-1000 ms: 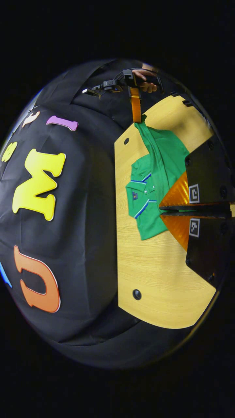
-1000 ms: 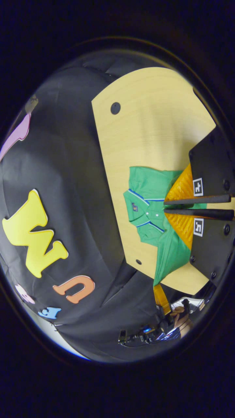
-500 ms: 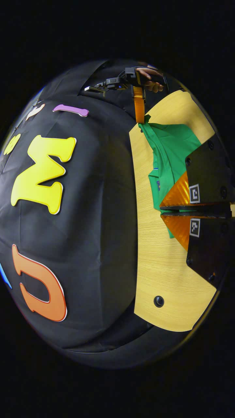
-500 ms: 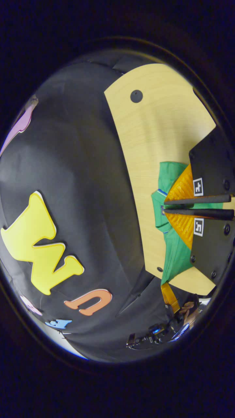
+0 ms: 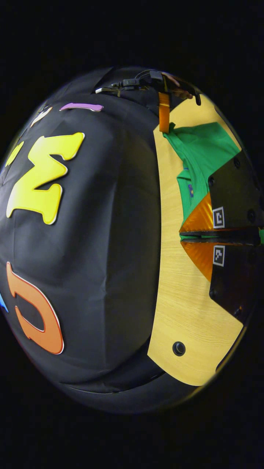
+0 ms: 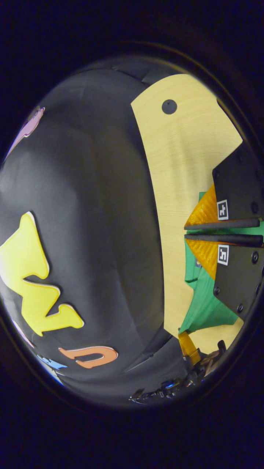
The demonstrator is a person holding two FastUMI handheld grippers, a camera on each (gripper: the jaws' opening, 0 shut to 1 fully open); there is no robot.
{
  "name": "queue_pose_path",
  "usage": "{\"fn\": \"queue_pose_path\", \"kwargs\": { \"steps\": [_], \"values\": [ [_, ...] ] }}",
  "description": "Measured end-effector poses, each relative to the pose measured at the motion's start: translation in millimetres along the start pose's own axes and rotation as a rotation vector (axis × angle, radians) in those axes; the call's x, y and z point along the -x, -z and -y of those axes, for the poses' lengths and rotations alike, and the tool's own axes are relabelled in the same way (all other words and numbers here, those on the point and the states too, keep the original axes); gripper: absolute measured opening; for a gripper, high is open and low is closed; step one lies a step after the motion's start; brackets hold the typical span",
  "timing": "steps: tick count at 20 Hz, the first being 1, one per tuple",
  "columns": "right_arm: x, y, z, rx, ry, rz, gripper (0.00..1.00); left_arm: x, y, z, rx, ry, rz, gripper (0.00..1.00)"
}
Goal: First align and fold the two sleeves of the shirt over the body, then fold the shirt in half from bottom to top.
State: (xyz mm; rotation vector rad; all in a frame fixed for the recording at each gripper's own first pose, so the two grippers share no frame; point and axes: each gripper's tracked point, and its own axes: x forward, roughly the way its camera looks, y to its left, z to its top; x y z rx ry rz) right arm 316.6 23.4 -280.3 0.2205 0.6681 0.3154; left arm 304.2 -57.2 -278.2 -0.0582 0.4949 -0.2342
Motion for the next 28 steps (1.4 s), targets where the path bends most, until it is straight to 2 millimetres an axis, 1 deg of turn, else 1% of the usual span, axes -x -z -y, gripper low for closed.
{"fn": "queue_pose_path", "kwargs": {
  "steps": [2, 5, 6, 7, 8, 9, 10, 11, 13, 14, 15, 16, 18, 20, 21, 23, 24, 25, 26, 27, 28],
  "values": [
    [-8, 3, 8, 0.007, 0.015, -0.002, 0.1, -10, 9, -9, -0.004, -0.02, -0.013, 0.03],
    [-20, 13, 28, 0.013, 0.07, -0.026, 0.1, -21, 28, -15, -0.007, -0.037, -0.052, 0.04],
    [-23, 18, 34, 0.019, 0.095, -0.041, 0.06, -24, 34, -14, -0.011, -0.03, -0.069, 0.05],
    [-26, 23, 39, 0.031, 0.11, -0.051, 0.1, -25, 35, -11, -0.003, -0.02, -0.072, 0.07],
    [-24, 23, 42, 0.044, 0.129, -0.046, 0.11, -23, 35, -9, 0.004, -0.014, -0.076, 0.09],
    [-24, 21, 41, 0.046, 0.124, -0.035, 0.17, -19, 34, -8, 0.003, -0.022, -0.076, 0.23],
    [-23, 20, 40, 0.047, 0.122, -0.028, 0.23, -18, 33, -10, -0.005, -0.036, -0.074, 0.42],
    [-15, 19, 38, 0.05, 0.121, -0.021, 0.38, -13, 31, -11, -0.017, -0.05, -0.073, 0.61],
    [-1, 10, 31, 0.064, 0.126, -0.003, 0.69, -1, 20, -8, -0.026, -0.058, -0.057, 1.0],
    [6, 7, 26, 0.078, 0.124, 0.013, 0.84, 8, 11, -5, -0.029, -0.061, -0.041, 0.99],
    [18, 3, 18, 0.088, 0.115, 0.028, 0.87, 17, 0, -2, -0.034, -0.064, -0.022, 0.99],
    [30, -2, 9, 0.094, 0.106, 0.042, 0.94, 29, -11, 1, -0.037, -0.064, 0.001, 0.99],
    [60, -11, -9, 0.102, 0.092, 0.081, 0.94, 56, -36, 9, -0.04, -0.063, 0.047, 0.99],
    [94, -23, -26, 0.102, 0.101, 0.131, 0.94, 91, -58, 14, -0.042, -0.065, 0.087, 0.99],
    [114, -29, -35, 0.104, 0.103, 0.157, 0.94, 108, -67, 16, -0.042, -0.071, 0.106, 0.99],
    [160, -39, -54, 0.117, 0.109, 0.221, 0.94, 149, -86, 22, -0.043, -0.08, 0.146, 0.99],
    [184, -43, -63, 0.13, 0.115, 0.255, 0.94, 173, -96, 27, -0.049, -0.084, 0.171, 0.99],
    [209, -48, -71, 0.145, 0.121, 0.292, 0.94, 193, -104, 30, -0.051, -0.09, 0.193, 0.99],
    [233, -52, -79, 0.163, 0.132, 0.331, 0.94, 217, -113, 34, -0.052, -0.1, 0.226, 0.99],
    [256, -53, -87, 0.183, 0.14, 0.365, 0.94, 236, -118, 40, -0.051, -0.102, 0.248, 0.99],
    [276, -52, -94, 0.203, 0.148, 0.396, 1.0, 260, -121, 47, -0.043, -0.102, 0.274, 0.98]
  ]
}}
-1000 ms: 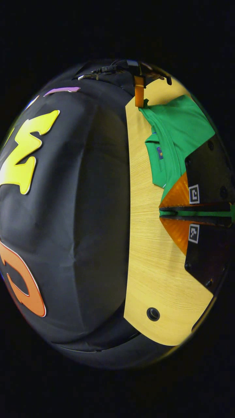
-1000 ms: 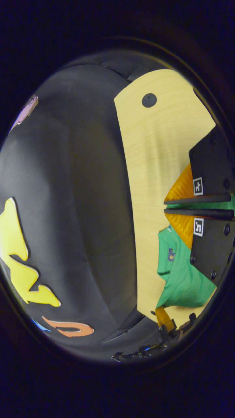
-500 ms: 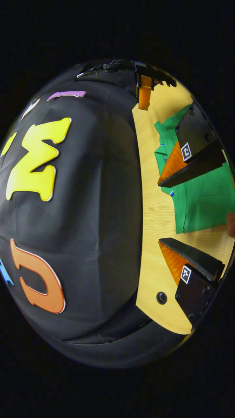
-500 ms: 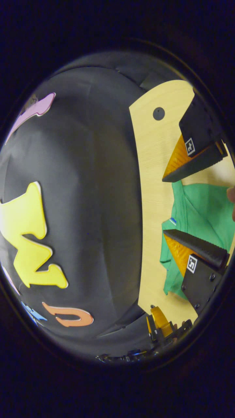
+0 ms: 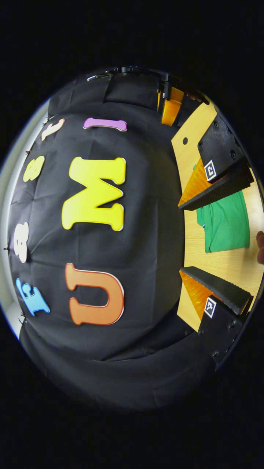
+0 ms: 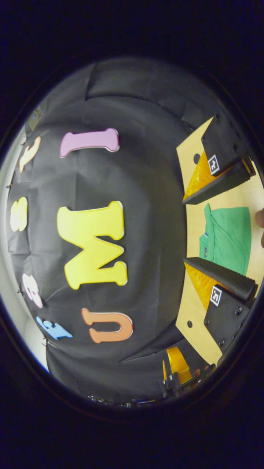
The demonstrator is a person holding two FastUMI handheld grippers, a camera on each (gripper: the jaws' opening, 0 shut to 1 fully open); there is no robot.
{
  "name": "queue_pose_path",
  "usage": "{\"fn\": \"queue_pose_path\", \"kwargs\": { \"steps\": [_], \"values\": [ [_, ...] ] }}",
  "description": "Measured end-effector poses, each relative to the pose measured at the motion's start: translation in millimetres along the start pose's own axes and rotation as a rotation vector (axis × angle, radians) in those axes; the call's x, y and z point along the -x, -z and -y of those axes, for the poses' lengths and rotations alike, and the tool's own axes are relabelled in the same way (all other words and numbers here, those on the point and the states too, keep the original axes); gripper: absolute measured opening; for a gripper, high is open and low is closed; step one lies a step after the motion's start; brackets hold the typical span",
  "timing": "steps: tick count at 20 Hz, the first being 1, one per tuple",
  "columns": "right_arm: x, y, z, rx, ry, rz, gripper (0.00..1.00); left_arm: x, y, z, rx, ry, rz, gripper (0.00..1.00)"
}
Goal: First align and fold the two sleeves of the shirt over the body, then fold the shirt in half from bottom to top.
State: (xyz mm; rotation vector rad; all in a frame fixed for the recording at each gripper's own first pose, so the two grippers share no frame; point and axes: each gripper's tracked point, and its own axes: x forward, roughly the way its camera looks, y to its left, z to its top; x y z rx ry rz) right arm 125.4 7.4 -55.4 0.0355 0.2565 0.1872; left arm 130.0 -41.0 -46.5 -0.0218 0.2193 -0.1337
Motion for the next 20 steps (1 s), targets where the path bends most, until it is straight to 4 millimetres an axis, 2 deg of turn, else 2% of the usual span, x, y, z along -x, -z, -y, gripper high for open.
{"fn": "queue_pose_path", "kwargs": {
  "steps": [1, 3, 4, 5, 8, 9, 12, 13, 14, 15, 17, 20],
  "values": [
    [18, -7, -3, 0.021, 0.006, 0.026, 0.87, 19, -8, 5, 0.005, 0.0, 0.017, 0.98],
    [55, -15, -13, 0.054, 0.006, 0.067, 0.87, 51, -14, 9, 0.005, -0.007, 0.044, 0.98],
    [72, -16, -17, 0.063, 0.009, 0.082, 0.94, 66, -16, 13, 0.005, 0.003, 0.054, 0.98],
    [88, -15, -21, 0.061, 0.011, 0.093, 0.87, 83, -20, 17, 0.005, 0.01, 0.064, 0.98],
    [127, -5, -35, 0.063, -0.003, 0.099, 0.87, 121, -10, 21, -0.002, 0.005, 0.06, 0.98],
    [137, 0, -37, 0.07, 0.0, 0.099, 0.94, 130, -6, 22, -0.008, -0.002, 0.064, 0.99],
    [162, 22, -51, 0.079, -0.008, 0.079, 0.92, 156, 7, 26, -0.04, -0.011, 0.063, 0.99],
    [169, 26, -55, 0.086, -0.009, 0.08, 1.0, 164, 9, 27, -0.051, -0.013, 0.067, 0.99],
    [175, 28, -58, 0.086, -0.011, 0.083, 0.96, 173, 13, 29, -0.054, -0.014, 0.072, 0.99],
    [182, 28, -62, 0.081, -0.012, 0.091, 0.92, 180, 17, 30, -0.053, -0.013, 0.073, 0.98],
    [189, 23, -67, 0.075, -0.017, 0.108, 0.96, 193, 20, 26, -0.057, -0.021, 0.068, 0.98],
    [197, 19, -71, 0.081, -0.016, 0.132, 0.92, 202, 22, 26, -0.048, -0.029, 0.072, 0.98]
  ]
}}
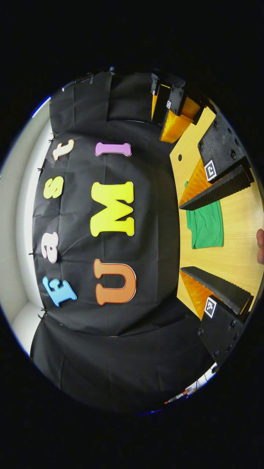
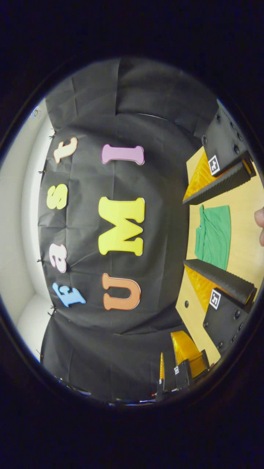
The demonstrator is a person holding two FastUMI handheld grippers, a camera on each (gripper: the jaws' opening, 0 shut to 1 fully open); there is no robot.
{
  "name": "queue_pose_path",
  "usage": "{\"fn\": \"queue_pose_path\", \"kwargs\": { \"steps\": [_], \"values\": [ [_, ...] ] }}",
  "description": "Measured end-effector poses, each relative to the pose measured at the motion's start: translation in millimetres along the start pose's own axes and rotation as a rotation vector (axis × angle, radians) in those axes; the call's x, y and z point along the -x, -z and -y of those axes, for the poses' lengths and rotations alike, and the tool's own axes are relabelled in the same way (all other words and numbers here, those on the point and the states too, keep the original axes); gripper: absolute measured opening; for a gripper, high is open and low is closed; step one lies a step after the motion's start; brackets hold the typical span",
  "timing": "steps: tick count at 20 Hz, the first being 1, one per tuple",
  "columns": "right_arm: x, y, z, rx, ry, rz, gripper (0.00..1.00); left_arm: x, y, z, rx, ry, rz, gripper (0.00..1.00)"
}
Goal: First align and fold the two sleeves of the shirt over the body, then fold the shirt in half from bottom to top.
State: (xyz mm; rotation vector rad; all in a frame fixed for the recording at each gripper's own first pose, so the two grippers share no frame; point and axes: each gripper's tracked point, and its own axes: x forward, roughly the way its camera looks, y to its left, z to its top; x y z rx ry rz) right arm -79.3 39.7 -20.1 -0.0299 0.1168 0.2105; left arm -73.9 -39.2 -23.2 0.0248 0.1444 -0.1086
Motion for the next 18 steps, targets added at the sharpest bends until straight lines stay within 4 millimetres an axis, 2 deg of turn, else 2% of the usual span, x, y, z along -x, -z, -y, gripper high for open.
{"fn": "queue_pose_path", "kwargs": {
  "steps": [13, 14, 15, 16, 18],
  "values": [
    [-1, 3, -19, -0.002, -0.048, -0.017, 0.92, 7, 8, -8, 0.03, -0.051, -0.022, 0.98],
    [-1, 2, -19, -0.002, -0.05, -0.014, 0.96, 7, 7, -9, 0.029, -0.052, -0.023, 0.98],
    [-1, 1, -18, -0.003, -0.052, -0.011, 0.92, 8, 6, -9, 0.028, -0.053, -0.021, 0.98],
    [-1, 0, -19, -0.005, -0.055, -0.009, 0.96, 7, 5, -8, 0.028, -0.053, -0.019, 0.98],
    [-2, -1, -19, -0.007, -0.057, -0.007, 0.92, 8, 1, -7, 0.028, -0.054, -0.011, 0.98]
  ]
}}
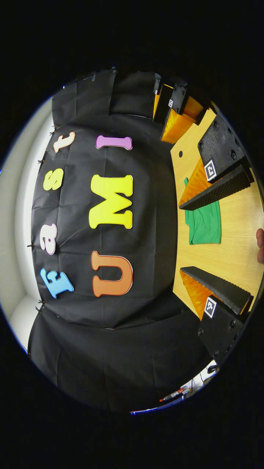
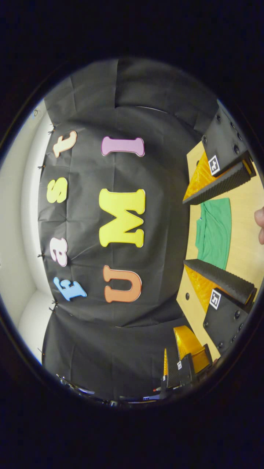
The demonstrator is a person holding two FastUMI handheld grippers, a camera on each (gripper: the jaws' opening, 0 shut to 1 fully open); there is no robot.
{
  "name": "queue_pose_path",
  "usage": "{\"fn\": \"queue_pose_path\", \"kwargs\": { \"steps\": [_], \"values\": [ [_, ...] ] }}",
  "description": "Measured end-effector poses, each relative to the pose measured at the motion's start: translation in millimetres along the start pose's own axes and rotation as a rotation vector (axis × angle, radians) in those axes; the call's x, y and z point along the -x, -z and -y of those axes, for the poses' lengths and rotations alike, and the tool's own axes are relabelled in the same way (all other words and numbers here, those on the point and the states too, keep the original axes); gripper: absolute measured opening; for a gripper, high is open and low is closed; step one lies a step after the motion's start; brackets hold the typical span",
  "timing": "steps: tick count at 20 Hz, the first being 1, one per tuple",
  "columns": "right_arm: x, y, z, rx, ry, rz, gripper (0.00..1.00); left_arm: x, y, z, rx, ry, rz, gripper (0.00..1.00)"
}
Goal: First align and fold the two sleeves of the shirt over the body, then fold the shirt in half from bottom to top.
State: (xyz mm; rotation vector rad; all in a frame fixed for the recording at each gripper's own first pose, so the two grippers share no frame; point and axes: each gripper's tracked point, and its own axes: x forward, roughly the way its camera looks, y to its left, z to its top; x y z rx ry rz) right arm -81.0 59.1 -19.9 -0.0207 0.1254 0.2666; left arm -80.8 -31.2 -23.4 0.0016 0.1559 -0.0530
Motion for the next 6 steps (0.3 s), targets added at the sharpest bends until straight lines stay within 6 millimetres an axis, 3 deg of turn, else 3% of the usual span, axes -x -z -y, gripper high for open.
{"fn": "queue_pose_path", "kwargs": {
  "steps": [6],
  "values": [
    [0.0, -0.4, -0.5, 0.011, -0.008, 0.003, 0.96, 2.3, -0.7, 0.6, 0.0, -0.004, -0.001, 0.98]
  ]
}}
